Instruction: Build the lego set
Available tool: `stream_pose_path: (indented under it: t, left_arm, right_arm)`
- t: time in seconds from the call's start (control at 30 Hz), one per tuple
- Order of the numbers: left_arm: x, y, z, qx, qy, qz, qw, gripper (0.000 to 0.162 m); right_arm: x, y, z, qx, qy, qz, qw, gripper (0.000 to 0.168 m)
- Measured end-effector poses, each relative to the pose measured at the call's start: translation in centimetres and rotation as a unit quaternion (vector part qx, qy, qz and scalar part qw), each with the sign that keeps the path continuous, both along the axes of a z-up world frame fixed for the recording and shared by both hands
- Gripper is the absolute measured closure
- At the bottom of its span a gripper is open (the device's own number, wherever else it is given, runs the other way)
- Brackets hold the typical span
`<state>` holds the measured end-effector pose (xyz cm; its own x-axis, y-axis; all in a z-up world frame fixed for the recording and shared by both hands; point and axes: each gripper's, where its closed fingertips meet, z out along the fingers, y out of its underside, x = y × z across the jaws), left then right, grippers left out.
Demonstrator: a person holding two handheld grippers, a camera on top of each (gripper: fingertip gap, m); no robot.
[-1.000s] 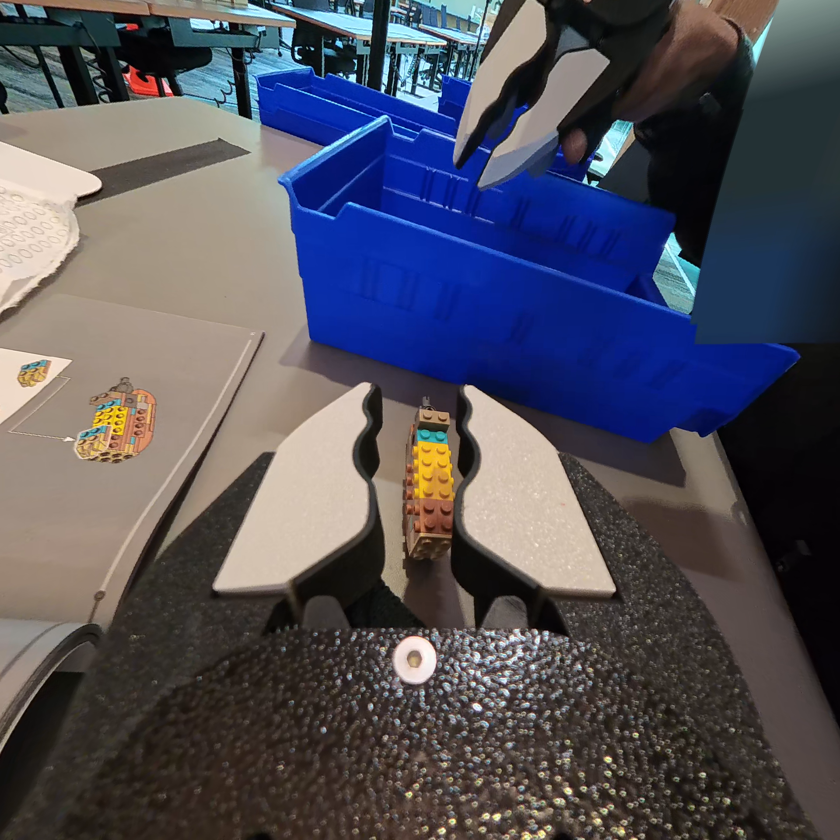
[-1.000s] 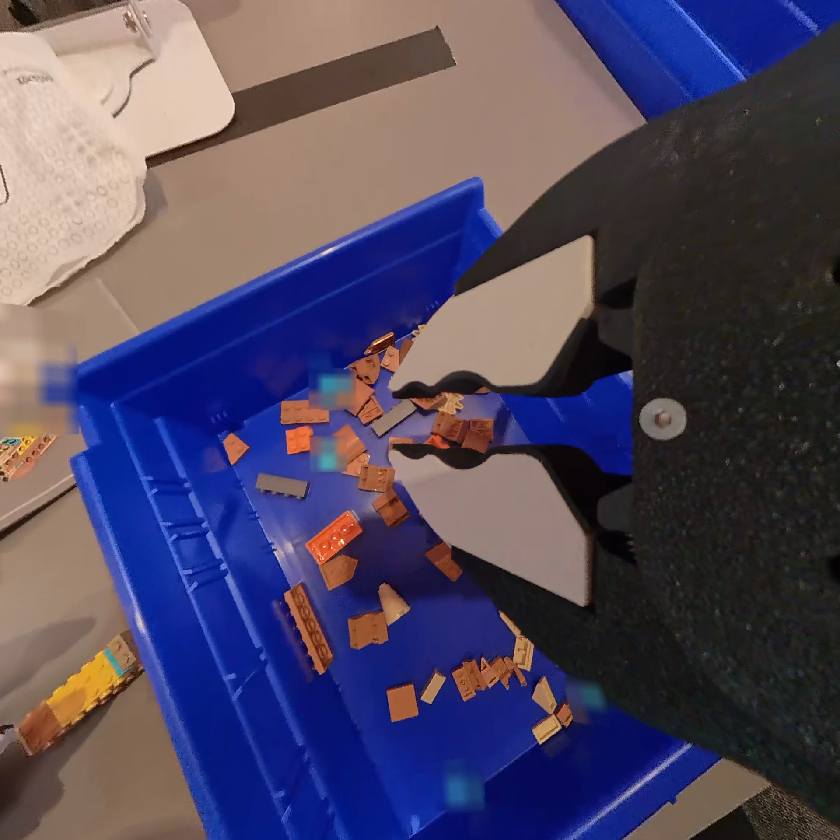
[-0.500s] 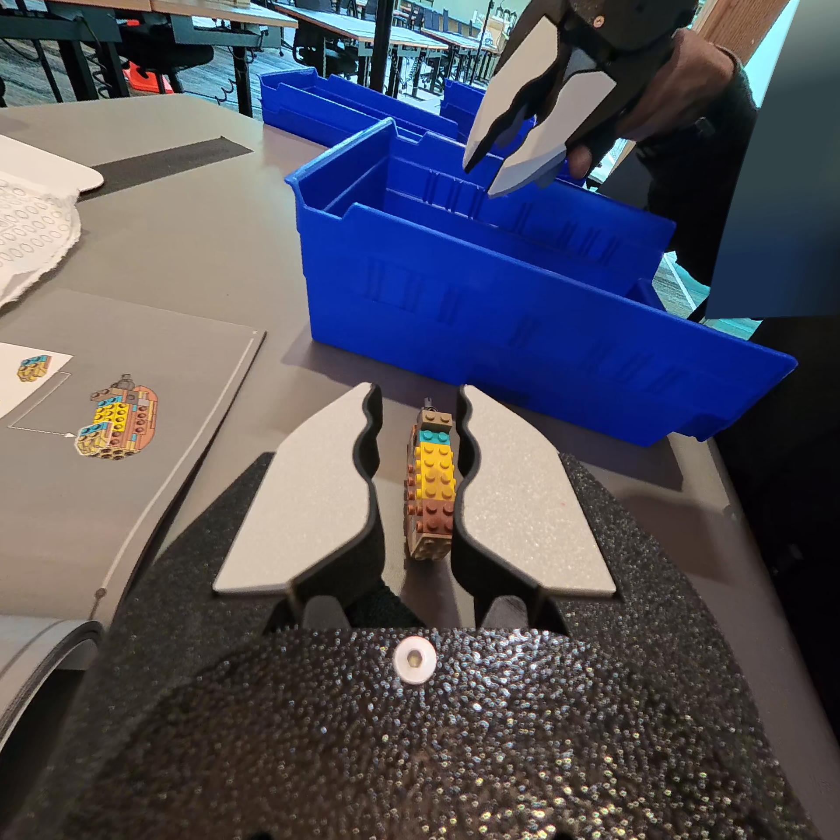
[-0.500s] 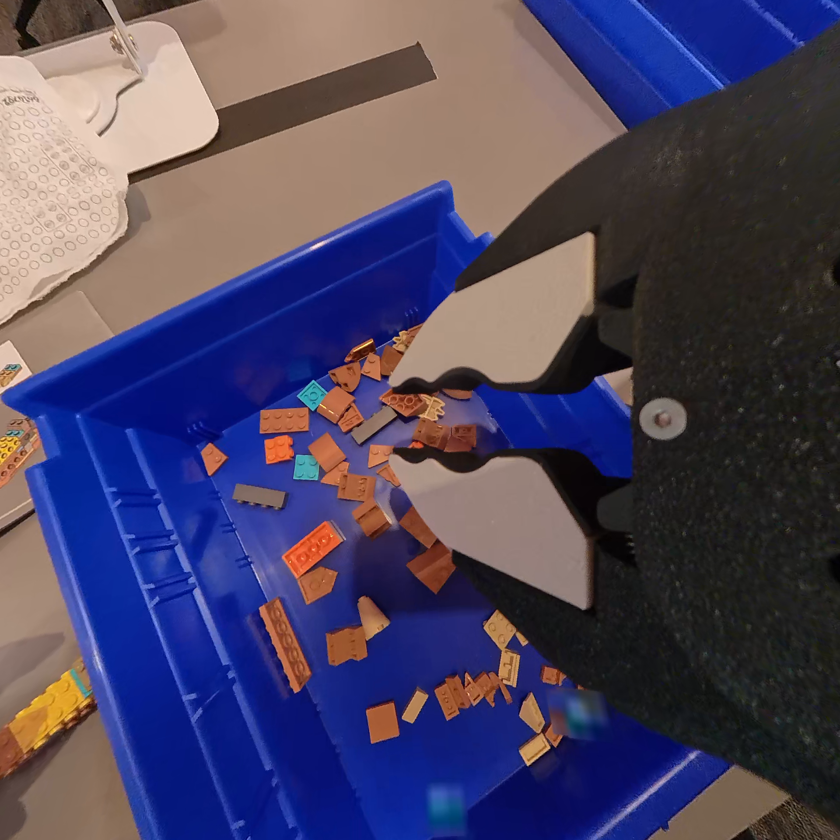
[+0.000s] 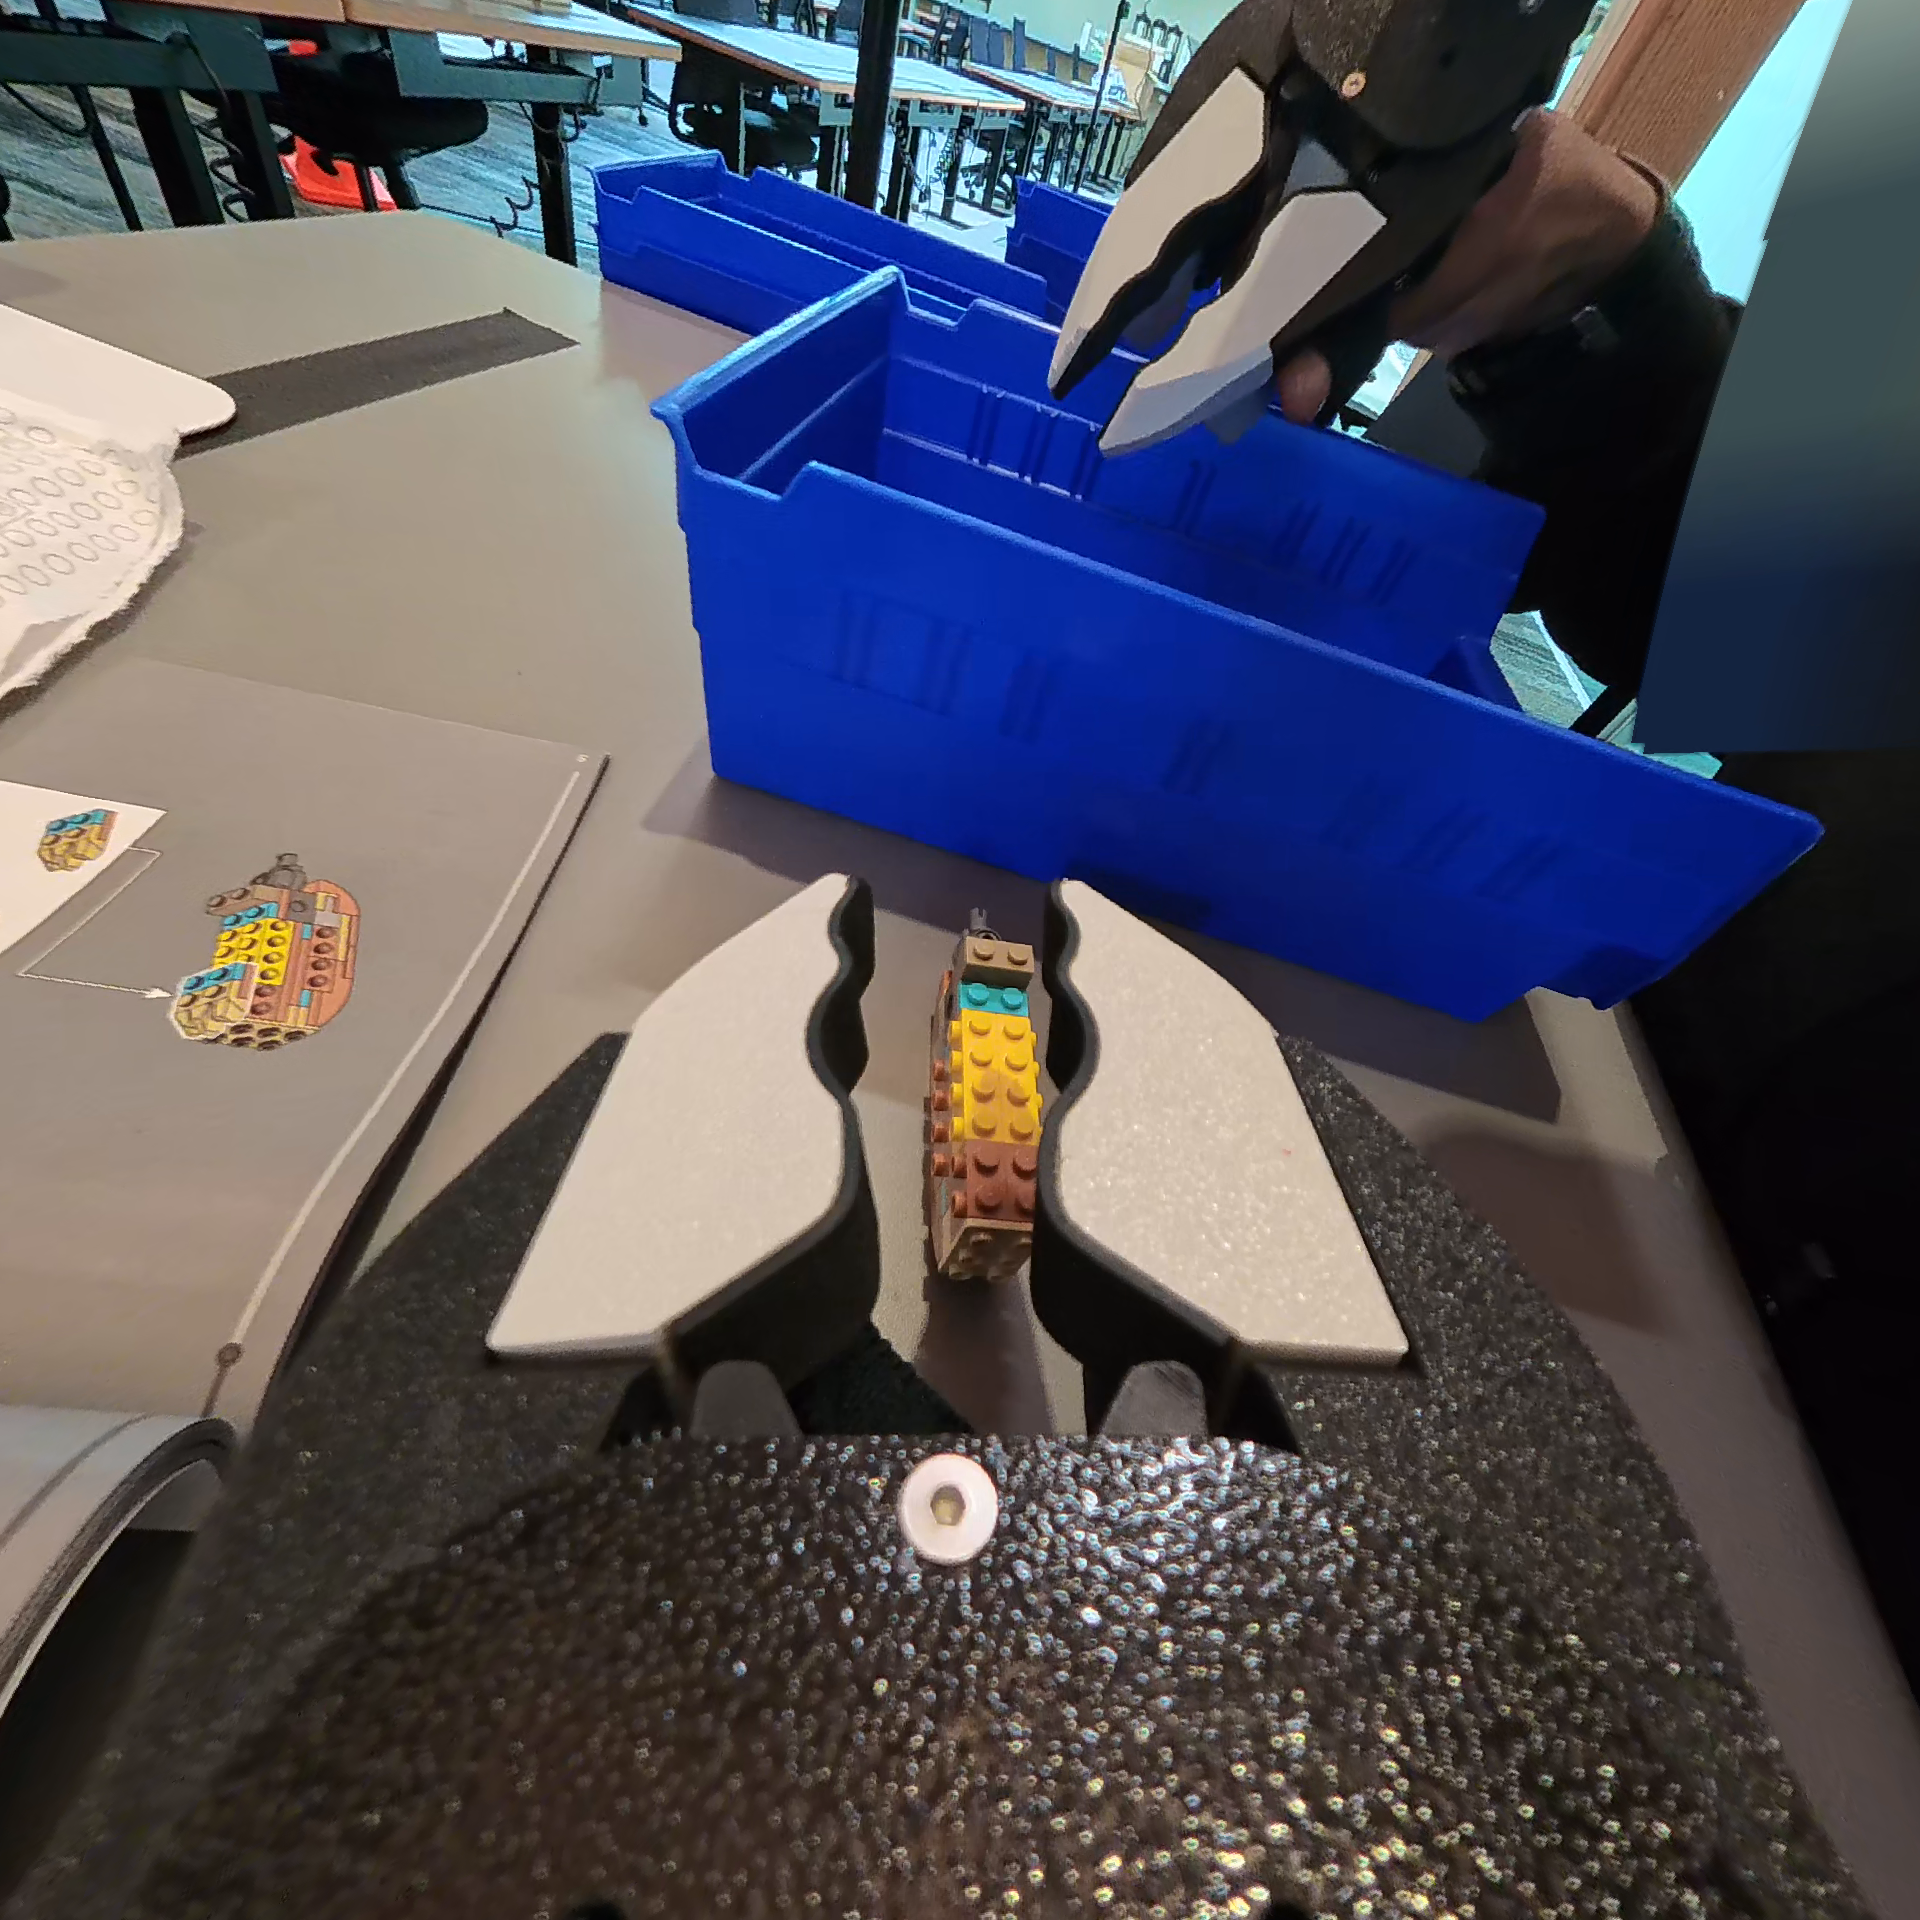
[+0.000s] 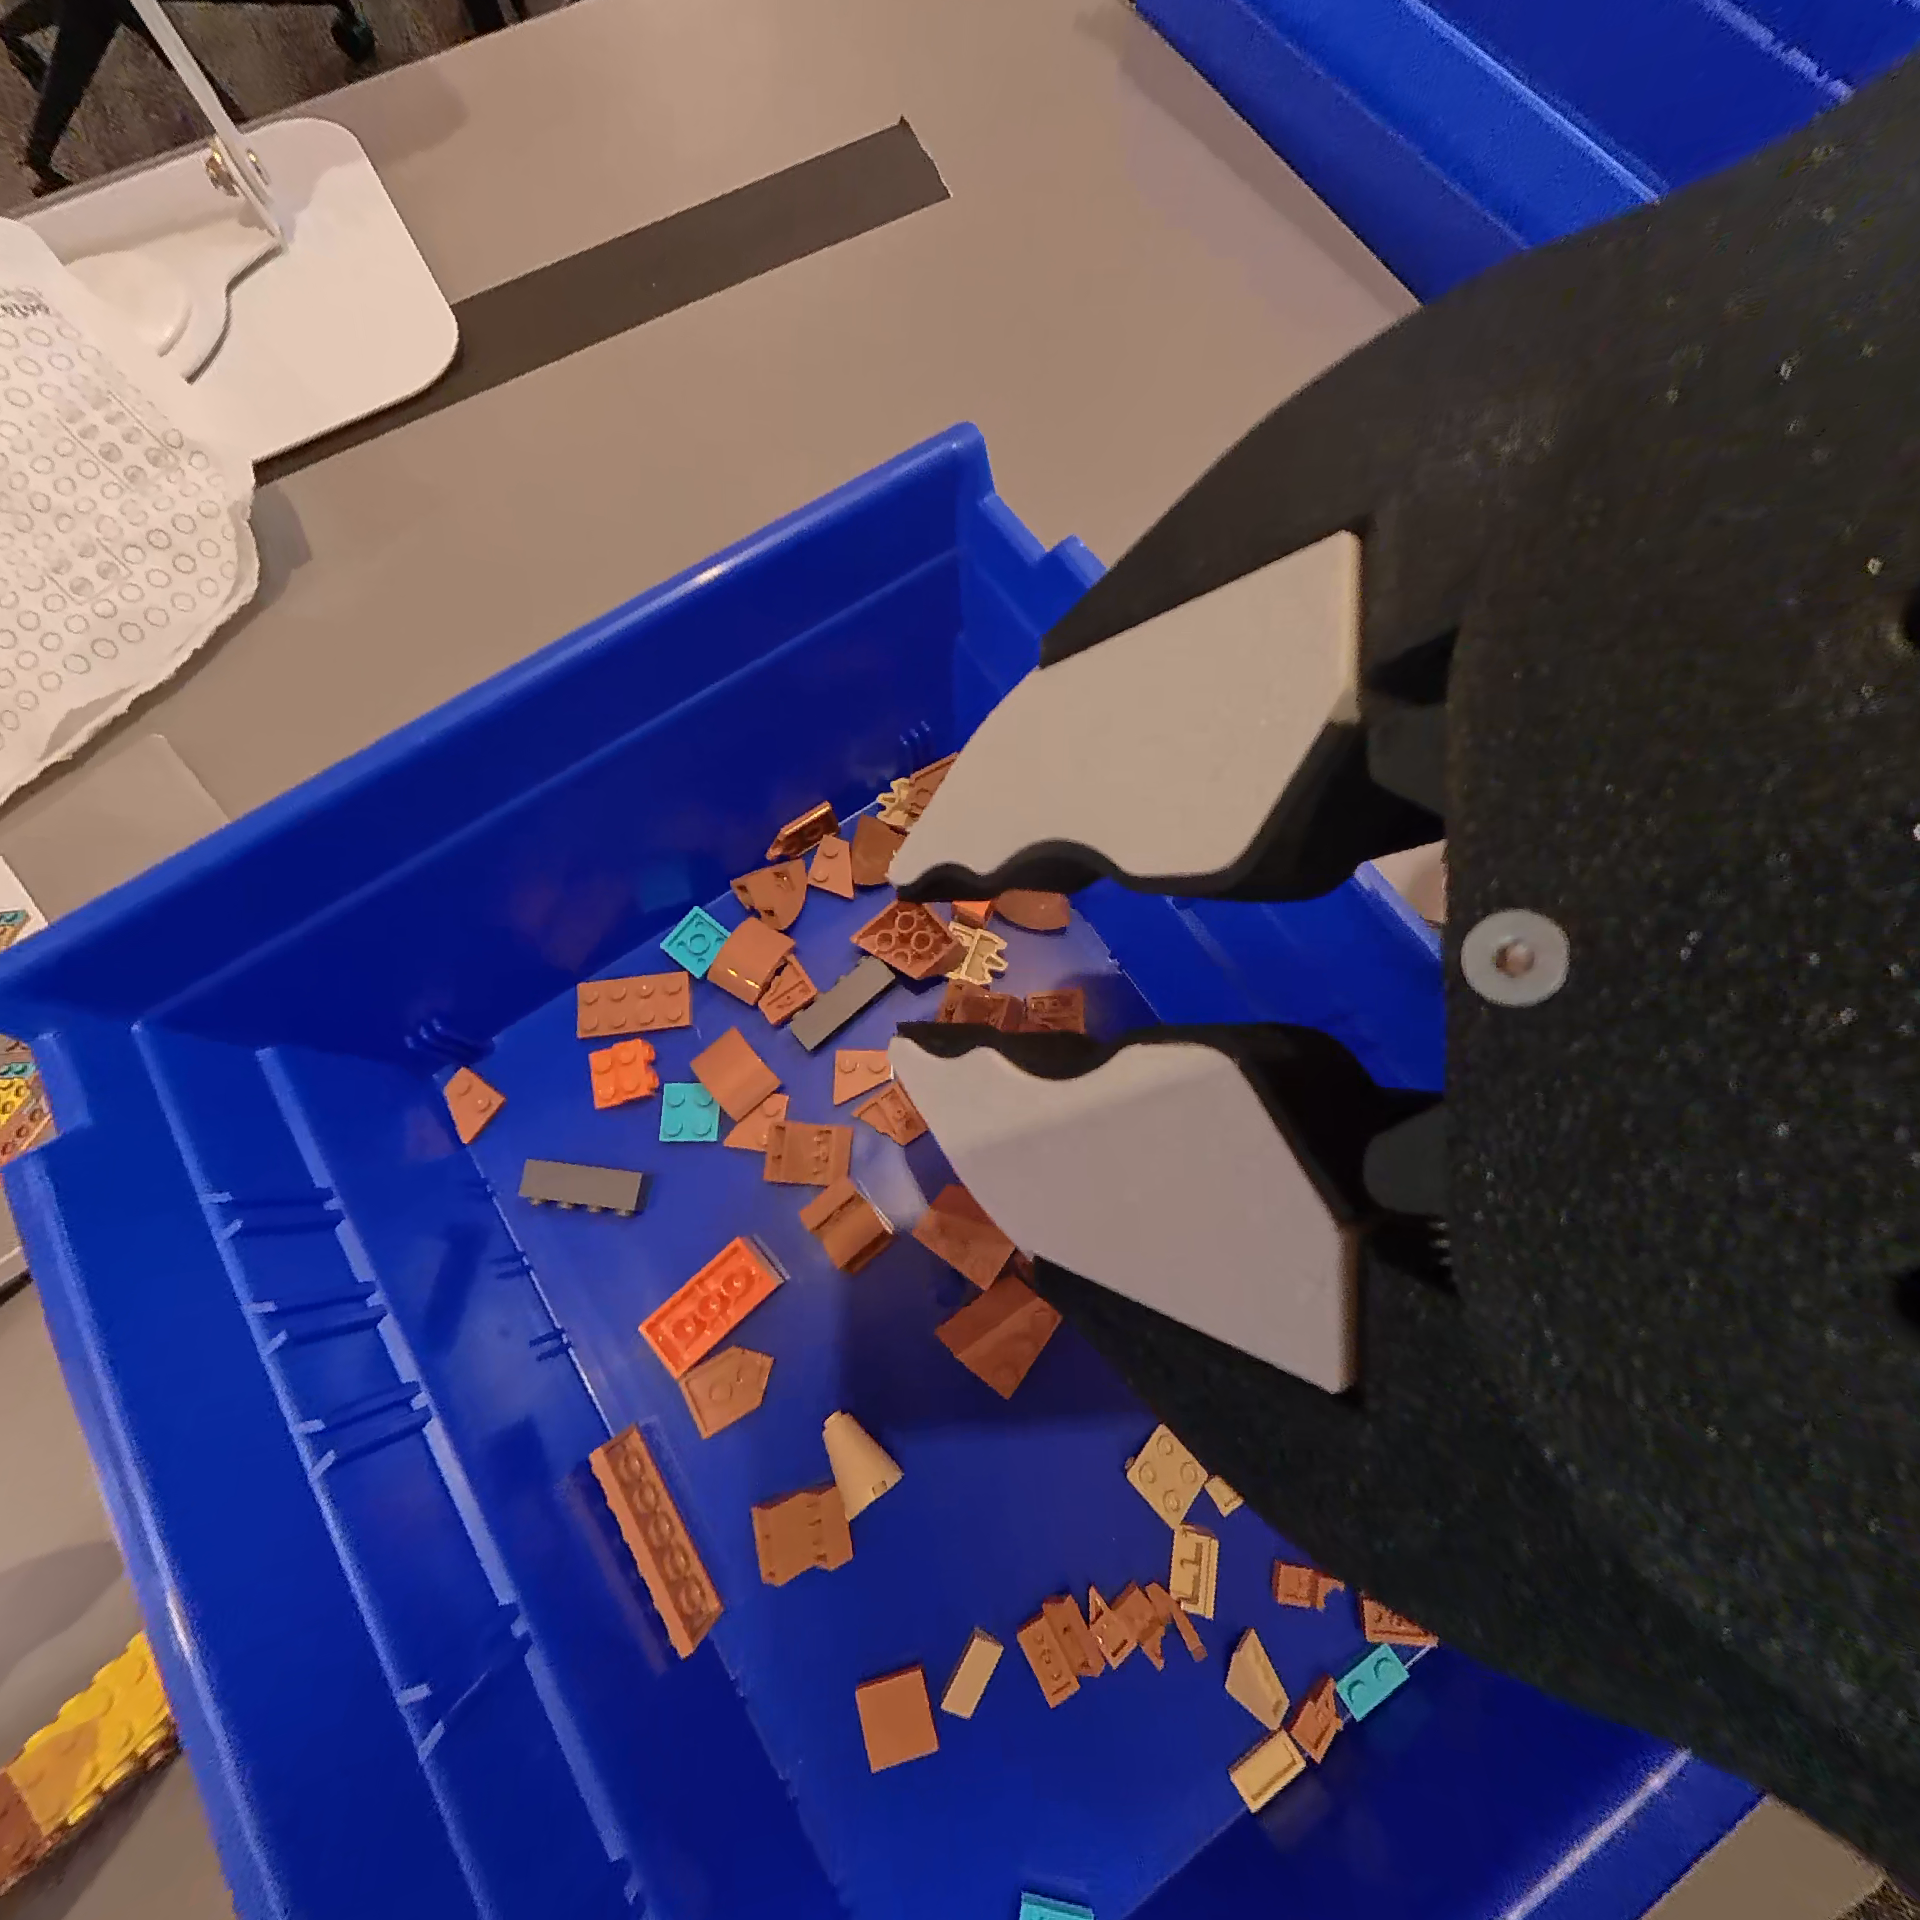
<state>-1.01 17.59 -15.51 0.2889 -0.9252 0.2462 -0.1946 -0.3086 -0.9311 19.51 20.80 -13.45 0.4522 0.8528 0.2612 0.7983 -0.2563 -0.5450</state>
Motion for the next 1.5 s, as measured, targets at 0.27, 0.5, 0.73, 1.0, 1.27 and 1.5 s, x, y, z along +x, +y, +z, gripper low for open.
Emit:
stream_pose_path:
  t: [0.27, 0.5, 0.73, 1.0, 1.27, 1.5]
  left_arm:
    - [0.0, 0.1, 0.0, -0.002, -0.001, 0.001, 1.000, 0.131]
    - [0.0, 0.0, 0.0, -0.003, -0.002, 0.000, 1.000, 0.131]
    - [-0.1, 0.1, 0.0, -0.007, -0.003, 0.001, 1.000, 0.131]
    - [-0.1, 0.1, 0.0, -0.009, -0.004, 0.001, 1.000, 0.131]
    - [-0.1, 0.2, 0.0, -0.011, -0.006, 0.001, 1.000, 0.131]
    - [-0.2, 0.4, 0.3, -0.012, -0.017, 0.006, 1.000, 0.131]
  right_arm:
    - [-0.2, -0.1, -0.7, -0.004, -0.006, 0.005, 1.000, 0.147]
    - [0.1, 0.0, -0.7, 0.000, -0.003, -0.002, 1.000, 0.146]
    - [0.5, 0.1, -0.9, 0.000, -0.004, -0.006, 1.000, 0.147]
    - [0.6, 0.2, -0.6, 0.011, -0.003, -0.008, 1.000, 0.147]
    - [0.7, 2.5, 2.2, 0.063, 0.071, -0.037, 0.995, 0.150]
    - [-0.7, 4.6, 4.2, 0.086, 0.170, -0.047, 0.981, 0.150]
